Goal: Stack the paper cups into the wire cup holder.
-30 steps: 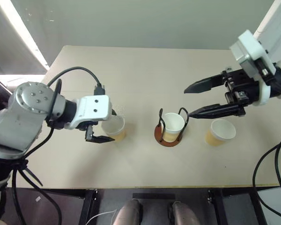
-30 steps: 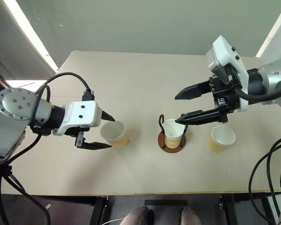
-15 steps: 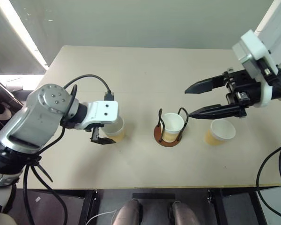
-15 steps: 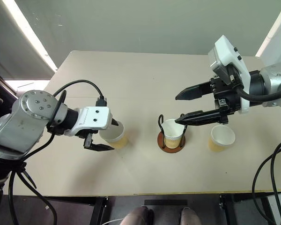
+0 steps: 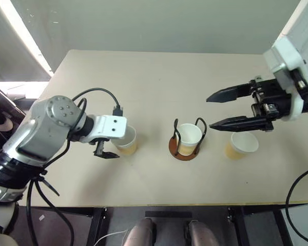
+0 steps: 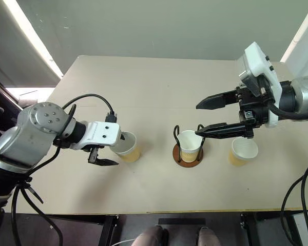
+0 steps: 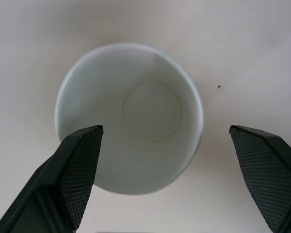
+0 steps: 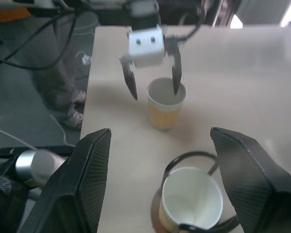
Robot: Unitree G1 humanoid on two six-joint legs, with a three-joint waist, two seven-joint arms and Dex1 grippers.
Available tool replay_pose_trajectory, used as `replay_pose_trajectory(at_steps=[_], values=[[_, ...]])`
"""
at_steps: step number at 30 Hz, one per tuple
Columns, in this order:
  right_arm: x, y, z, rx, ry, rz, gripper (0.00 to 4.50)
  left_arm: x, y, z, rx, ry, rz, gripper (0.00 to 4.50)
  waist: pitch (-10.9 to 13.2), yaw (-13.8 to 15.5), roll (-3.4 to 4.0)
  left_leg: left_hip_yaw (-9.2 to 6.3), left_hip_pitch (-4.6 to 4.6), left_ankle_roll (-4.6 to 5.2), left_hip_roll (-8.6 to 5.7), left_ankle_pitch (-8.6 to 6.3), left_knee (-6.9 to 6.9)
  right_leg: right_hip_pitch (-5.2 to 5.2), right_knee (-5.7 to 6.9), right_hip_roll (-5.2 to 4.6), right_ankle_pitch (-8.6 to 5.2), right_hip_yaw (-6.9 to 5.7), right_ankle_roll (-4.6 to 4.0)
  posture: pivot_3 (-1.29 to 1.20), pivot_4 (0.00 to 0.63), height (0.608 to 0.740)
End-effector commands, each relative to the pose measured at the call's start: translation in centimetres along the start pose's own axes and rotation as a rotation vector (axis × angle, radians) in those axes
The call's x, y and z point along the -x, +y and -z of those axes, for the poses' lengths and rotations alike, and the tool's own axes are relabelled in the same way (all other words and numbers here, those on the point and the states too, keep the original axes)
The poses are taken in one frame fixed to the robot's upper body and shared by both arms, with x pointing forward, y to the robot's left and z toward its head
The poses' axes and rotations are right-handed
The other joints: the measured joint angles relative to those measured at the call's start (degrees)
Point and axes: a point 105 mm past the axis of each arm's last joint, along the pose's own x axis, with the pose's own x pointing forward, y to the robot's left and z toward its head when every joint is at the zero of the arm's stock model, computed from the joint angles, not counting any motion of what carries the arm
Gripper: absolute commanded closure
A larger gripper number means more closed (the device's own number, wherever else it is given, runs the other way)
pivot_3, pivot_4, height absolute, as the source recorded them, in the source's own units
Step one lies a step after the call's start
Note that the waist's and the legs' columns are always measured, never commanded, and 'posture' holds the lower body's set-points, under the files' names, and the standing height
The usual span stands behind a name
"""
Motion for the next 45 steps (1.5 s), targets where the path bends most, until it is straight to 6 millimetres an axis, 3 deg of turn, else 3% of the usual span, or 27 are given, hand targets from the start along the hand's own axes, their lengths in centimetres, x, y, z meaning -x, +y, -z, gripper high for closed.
replay_pose_trajectory(at_steps=[1,10,11,16,23,29,37,45], values=[[1.0,0.7,-1.3,0.142,-0.071,0.001,1.1,-0.6,-0.3,0.6,-0.03,0.005,0.001,0.97,0.0,0.0,0.0,0.0,0.0,0.0,0.01,0.0,-0.01,-0.01,-0.01,0.01,0.0,0.0,0.0,0.0,0.15,0.74],[1.7,1.3,-0.7,0.125,-0.08,-0.033,1.1,-2.7,-1.5,2.3,-0.082,-0.056,0.028,4.34,-0.05,0.03,0.0,0.01,0.01,-0.03,0.02,-0.02,0.0,0.01,0.05,0.01,-0.01,-0.02,-0.01,0.0,0.15,0.74],[1.8,1.3,-0.5,0.112,-0.062,-0.036,1.1,-3.0,-1.5,2.5,-0.092,-0.068,0.027,4.46,-0.08,0.04,0.05,0.0,0.03,-0.04,0.01,-0.02,0.0,0.04,0.05,0.01,-0.01,-0.02,-0.01,0.0,0.15,0.74],[2.2,1.6,0.4,0.072,-0.009,-0.063,1.1,-2.1,-0.9,2.7,-0.115,-0.114,-0.008,4.46,-0.11,0.07,0.09,0.01,0.13,-0.06,0.01,-0.03,0.0,0.09,0.15,0.01,-0.01,0.0,-0.01,0.0,0.15,0.74],[2.8,1.0,2.0,0.051,0.1,-0.055,1.1,0.3,3.3,0.6,-0.146,-0.218,-0.103,4.46,-0.11,0.25,0.05,0.0,0.11,-0.13,0.0,-0.05,0.21,0.05,0.45,0.0,-0.06,-0.01,-0.11,0.0,0.15,0.74],[2.9,0.8,2.0,0.035,0.119,-0.058,1.1,1.6,6.5,-4.9,-0.228,-0.338,-0.112,4.46,-0.11,0.31,0.04,0.01,0.05,-0.1,-0.03,-0.09,0.28,0.03,0.49,-0.02,-0.06,-0.02,-0.1,0.0,0.15,0.74],[3.4,1.3,2.3,0.001,0.159,-0.072,1.1,4.6,8.8,-12.2,-0.322,-0.499,-0.005,4.46,-0.06,0.33,-0.02,0.0,-0.24,-0.09,0.01,-0.11,0.35,-0.16,0.49,-0.01,-0.04,-0.05,-0.06,0.0,0.15,0.74],[3.6,1.5,2.3,-0.013,0.172,-0.059,1.1,6.5,9.0,-18.7,-0.45,-0.574,0.083,4.46,-0.04,0.6,-0.04,0.0,-0.52,-0.01,0.05,-0.18,0.35,-0.29,0.15,-0.01,0.02,-0.08,0.04,0.0,0.15,0.74]])
